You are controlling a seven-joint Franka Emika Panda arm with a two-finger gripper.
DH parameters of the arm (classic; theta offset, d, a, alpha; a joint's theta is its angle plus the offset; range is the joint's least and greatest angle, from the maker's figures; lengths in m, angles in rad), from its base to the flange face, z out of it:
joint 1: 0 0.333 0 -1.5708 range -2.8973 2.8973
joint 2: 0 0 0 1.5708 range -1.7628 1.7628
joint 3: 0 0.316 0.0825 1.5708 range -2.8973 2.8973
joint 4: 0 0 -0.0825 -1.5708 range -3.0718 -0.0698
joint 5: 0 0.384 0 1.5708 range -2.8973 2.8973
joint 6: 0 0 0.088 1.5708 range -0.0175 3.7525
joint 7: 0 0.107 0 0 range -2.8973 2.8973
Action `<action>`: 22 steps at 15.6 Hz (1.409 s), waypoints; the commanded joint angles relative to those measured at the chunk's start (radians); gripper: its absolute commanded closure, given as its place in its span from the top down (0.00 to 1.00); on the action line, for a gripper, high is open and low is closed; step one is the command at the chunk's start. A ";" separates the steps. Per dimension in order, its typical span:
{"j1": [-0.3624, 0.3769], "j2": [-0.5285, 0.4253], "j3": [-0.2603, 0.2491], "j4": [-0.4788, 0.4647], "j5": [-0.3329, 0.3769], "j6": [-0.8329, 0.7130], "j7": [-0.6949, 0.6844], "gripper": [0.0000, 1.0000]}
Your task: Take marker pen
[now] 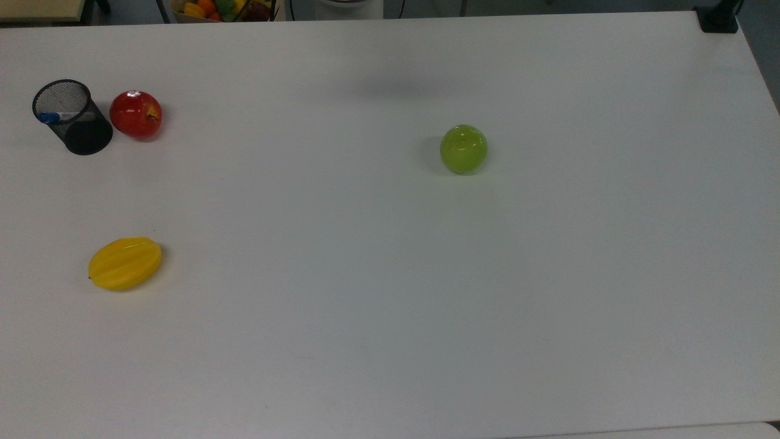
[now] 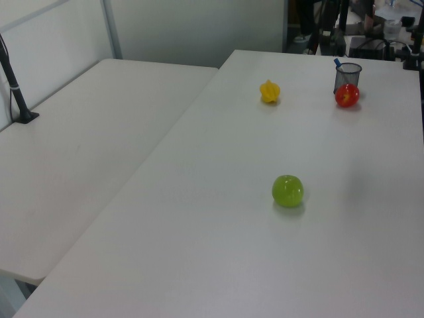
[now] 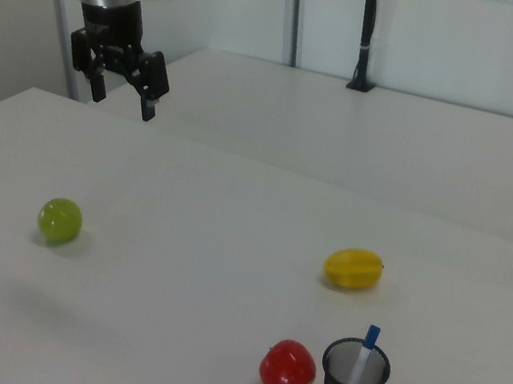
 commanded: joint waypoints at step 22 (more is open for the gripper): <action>-0.096 0.141 -0.315 -0.022 -0.095 0.522 0.053 0.91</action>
